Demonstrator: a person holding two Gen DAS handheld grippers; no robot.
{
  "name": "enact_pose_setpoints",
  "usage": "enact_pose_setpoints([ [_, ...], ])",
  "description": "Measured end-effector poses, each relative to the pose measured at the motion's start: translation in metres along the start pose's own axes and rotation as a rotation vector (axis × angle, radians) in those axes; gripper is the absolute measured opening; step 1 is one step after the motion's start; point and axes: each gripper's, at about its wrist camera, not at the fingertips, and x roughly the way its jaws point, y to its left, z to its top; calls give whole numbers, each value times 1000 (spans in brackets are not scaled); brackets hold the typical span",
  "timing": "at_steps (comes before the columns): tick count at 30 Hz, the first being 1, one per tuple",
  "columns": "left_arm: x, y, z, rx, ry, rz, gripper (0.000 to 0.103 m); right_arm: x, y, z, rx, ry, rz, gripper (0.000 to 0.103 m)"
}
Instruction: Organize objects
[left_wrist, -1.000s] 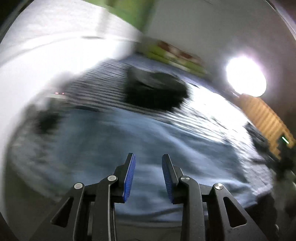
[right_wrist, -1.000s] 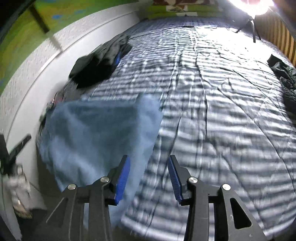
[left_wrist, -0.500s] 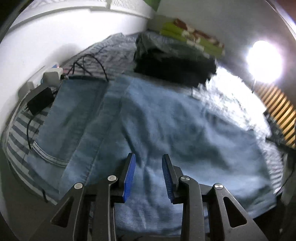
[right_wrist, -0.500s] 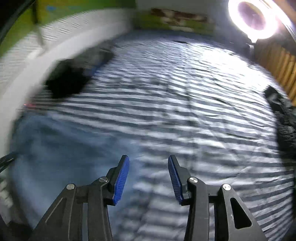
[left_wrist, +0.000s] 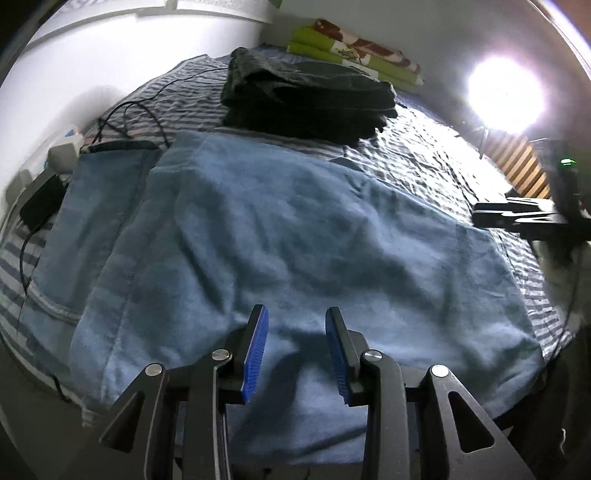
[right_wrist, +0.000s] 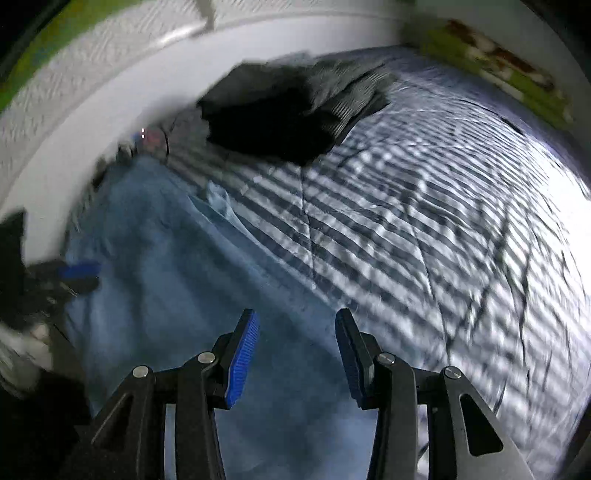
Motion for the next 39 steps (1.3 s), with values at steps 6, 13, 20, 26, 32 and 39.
enact_pose_setpoints([
  [6, -11, 22, -2, -51, -14, -8, 39, 30, -3, -4, -82, 101, 11, 31],
  [13, -13, 33, -3, -63, -18, 15, 41, 17, 4, -5, -95, 35, -55, 2],
  [20, -26, 40, 0, -69, -56, 32, 42, 4, 4, -10, -55, 35, -106, 3],
  [26, -24, 26, 23, -41, -88, -19, 42, -70, 48, -70, -53, -60, 63, 7],
  [32, 32, -17, 23, 181, 1, 290, 46, -89, 42, -160, 135, -24, 111, 8],
  [39, -9, -78, 2, 208, -92, 99, 61, -118, 14, -230, 361, -136, 132, 9],
])
